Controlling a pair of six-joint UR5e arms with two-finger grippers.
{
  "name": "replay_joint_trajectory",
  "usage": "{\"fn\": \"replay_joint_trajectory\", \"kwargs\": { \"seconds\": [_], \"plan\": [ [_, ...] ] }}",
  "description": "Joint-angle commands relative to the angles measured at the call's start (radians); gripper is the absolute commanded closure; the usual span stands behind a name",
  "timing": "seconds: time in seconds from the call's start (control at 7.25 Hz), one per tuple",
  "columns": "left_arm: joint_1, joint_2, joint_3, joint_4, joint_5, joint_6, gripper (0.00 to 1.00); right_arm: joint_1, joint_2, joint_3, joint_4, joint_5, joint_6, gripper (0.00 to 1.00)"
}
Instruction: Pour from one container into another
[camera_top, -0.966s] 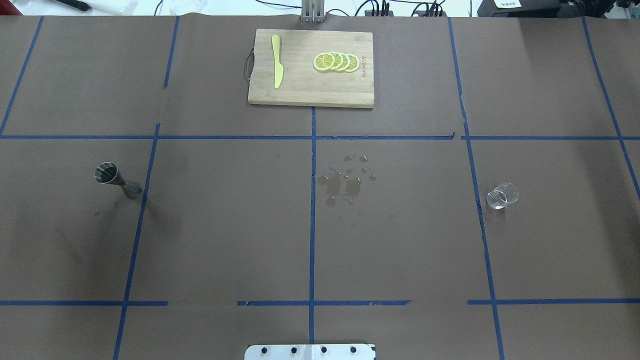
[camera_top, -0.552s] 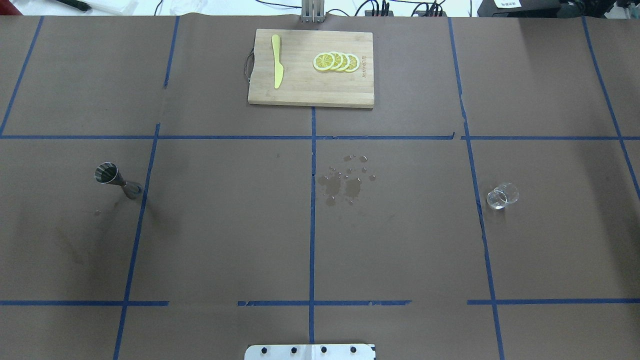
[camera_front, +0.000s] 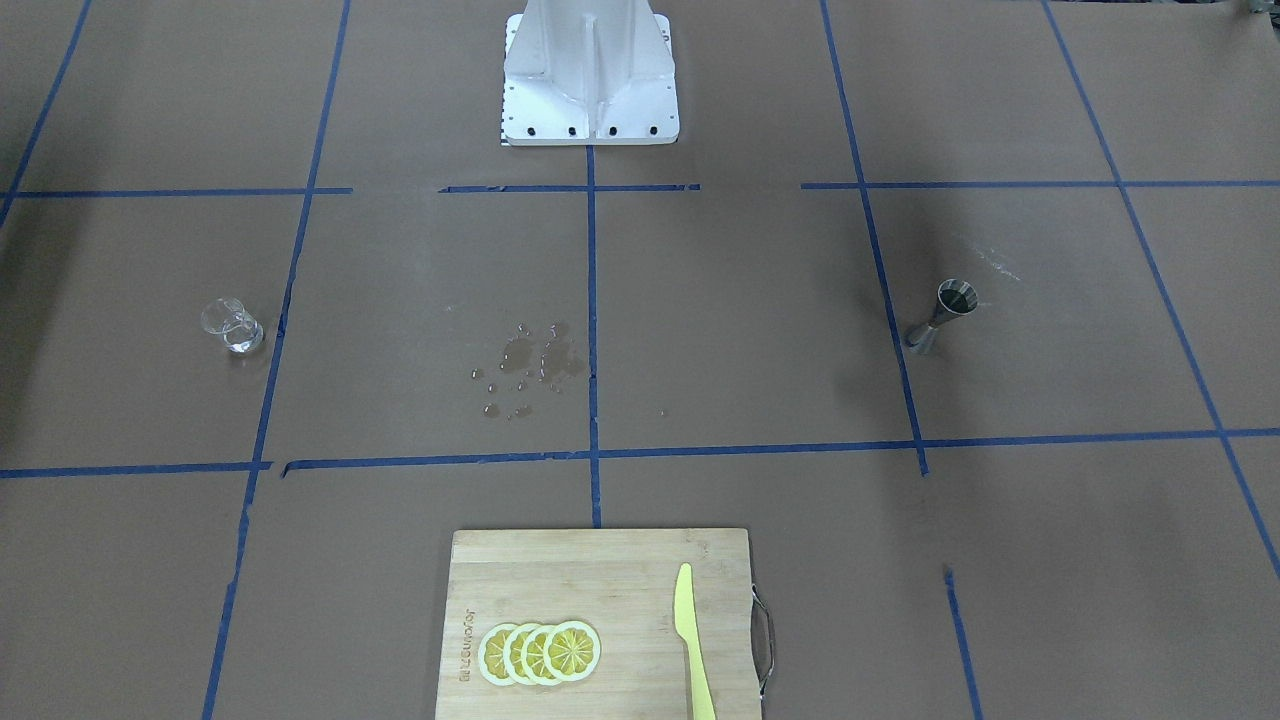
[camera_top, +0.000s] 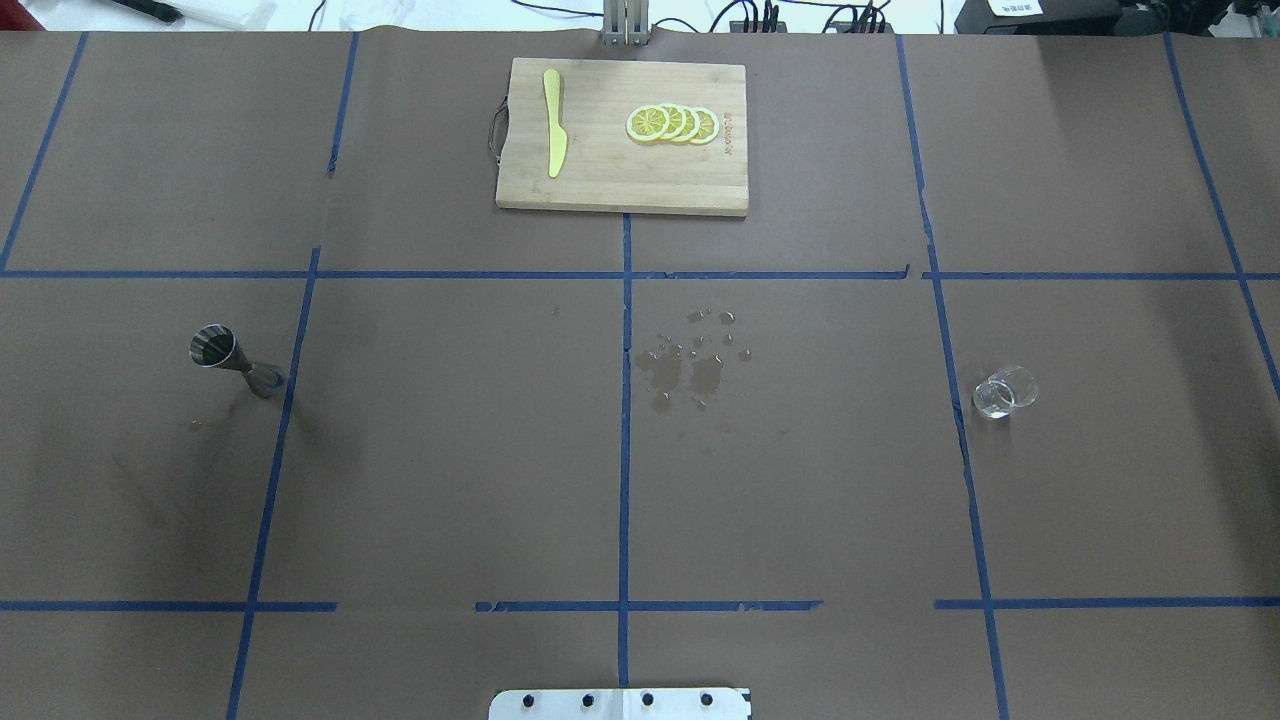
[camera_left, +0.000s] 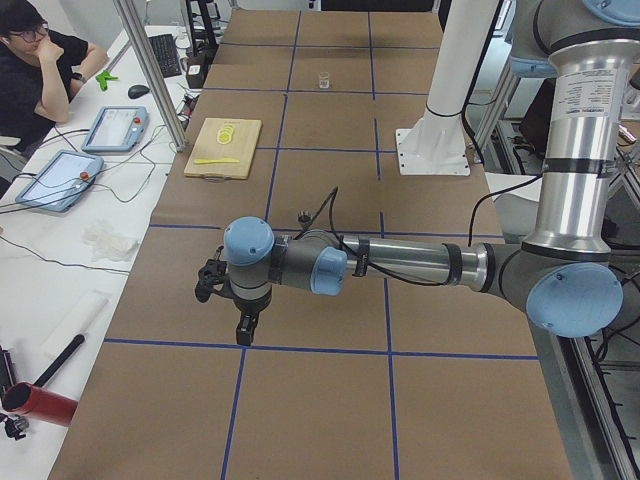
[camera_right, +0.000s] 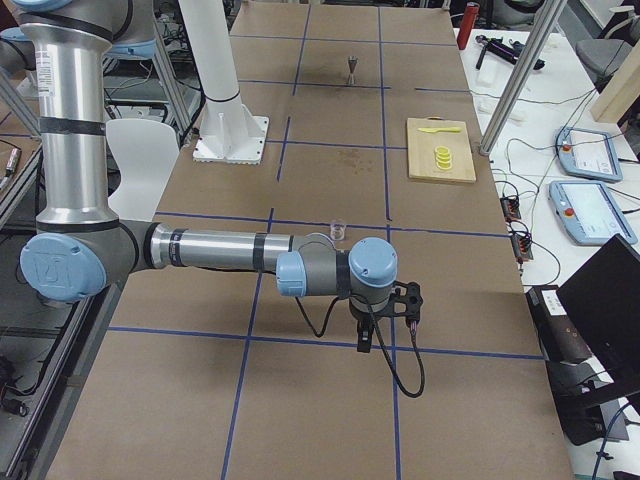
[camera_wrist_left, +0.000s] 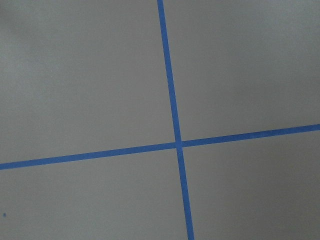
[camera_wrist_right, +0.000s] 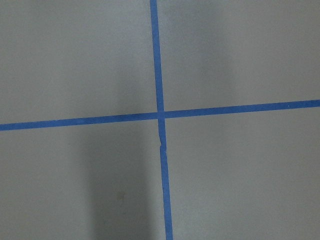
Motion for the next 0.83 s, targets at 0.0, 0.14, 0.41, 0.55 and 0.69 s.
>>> {"fn": "replay_joint_trajectory", "kwargs": {
  "seconds": [0.0,0.14,0.41,0.55,0.69],
  "plan": [
    [0.0,0.0,0.0,0.0,-0.001,0.0,0.0,0.002,0.001,0.001,0.0,0.0,0.0,0.0],
    [0.0,0.001,0.0,0.0,-0.001,0.003,0.0,0.002,0.001,0.001,0.0,0.0,0.0,0.0],
    [0.0,0.003,0.0,0.0,0.0,0.006,0.0,0.002,0.001,0.001,0.0,0.0,0.0,0.0],
    [0.0,0.005,0.0,0.0,-0.001,0.006,0.0,0.002,0.001,0.001,0.0,0.0,0.0,0.0],
    [0.0,0.008,-0.002,0.0,-0.001,0.006,0.0,0.002,0.001,0.001,0.0,0.0,0.0,0.0]
  ]
}}
